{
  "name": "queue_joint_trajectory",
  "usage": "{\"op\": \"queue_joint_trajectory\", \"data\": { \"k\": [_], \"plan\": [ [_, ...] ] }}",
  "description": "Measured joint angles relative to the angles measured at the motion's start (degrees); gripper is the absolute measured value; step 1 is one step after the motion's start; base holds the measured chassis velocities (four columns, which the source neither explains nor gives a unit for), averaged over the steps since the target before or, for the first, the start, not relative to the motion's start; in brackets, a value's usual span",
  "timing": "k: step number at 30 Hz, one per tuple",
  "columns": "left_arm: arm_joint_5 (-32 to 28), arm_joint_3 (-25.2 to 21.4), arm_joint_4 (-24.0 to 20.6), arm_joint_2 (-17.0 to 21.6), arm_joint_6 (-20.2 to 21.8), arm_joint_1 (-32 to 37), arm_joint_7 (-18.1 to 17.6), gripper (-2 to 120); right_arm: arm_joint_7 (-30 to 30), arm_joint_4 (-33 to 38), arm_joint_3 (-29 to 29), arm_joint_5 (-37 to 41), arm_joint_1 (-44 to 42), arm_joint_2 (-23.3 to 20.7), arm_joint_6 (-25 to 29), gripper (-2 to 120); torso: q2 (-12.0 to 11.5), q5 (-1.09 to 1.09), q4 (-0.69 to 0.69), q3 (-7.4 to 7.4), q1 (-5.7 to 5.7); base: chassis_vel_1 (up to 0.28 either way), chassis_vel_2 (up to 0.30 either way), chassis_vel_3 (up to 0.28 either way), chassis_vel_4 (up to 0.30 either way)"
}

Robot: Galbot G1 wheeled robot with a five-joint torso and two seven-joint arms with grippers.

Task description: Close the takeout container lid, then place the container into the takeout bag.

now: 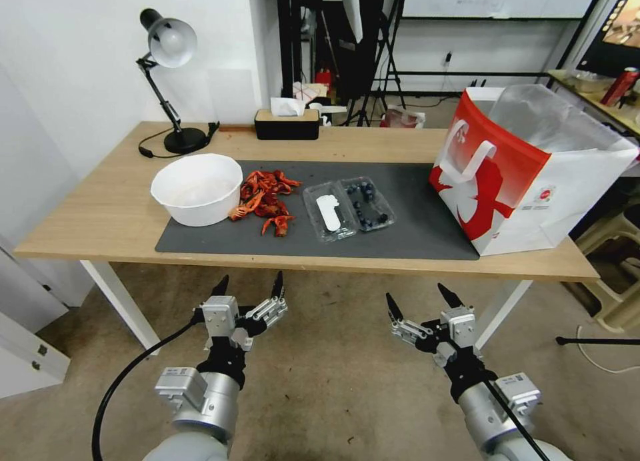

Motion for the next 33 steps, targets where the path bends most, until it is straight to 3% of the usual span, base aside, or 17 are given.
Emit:
{"op": "queue_joint_trajectory", "data": {
  "k": [11, 17, 28, 33],
  "plan": [
    [0.6, -1.6, 0.7, 0.3, -1.2, 0.3, 1.1, 100, 0.4, 0.1, 0.7, 3.7, 2.9, -3.1, -1.5, 100, 0.0, 0.0, 0.0, 0.0, 0.0, 0.0, 0.0, 0.0, 0.0],
    [0.7, -1.9, 1.6, 0.1, -1.8, -0.3, 1.1, 100, 1.3, -3.5, -0.3, 8.4, 8.8, -6.2, -1.9, 100, 0.0, 0.01, 0.01, 0.0, 0.0, 0.0, 0.0, 0.0, 0.0],
    [0.7, -3.1, 1.7, -0.1, -2.5, 0.1, 1.1, 100, 4.6, -14.2, -4.4, 15.7, 25.2, -12.2, -3.2, 100, 0.0, 0.0, -0.01, 0.01, 0.0, 0.0, 0.0, 0.0, 0.0],
    [0.7, -3.4, 1.4, -0.4, -3.0, 0.6, 0.8, 100, 10.0, -17.3, -7.2, 18.8, 33.6, -16.0, -7.6, 100, 0.0, 0.0, 0.0, 0.01, 0.01, 0.0, 0.0, 0.0, 0.0]
  ]
}}
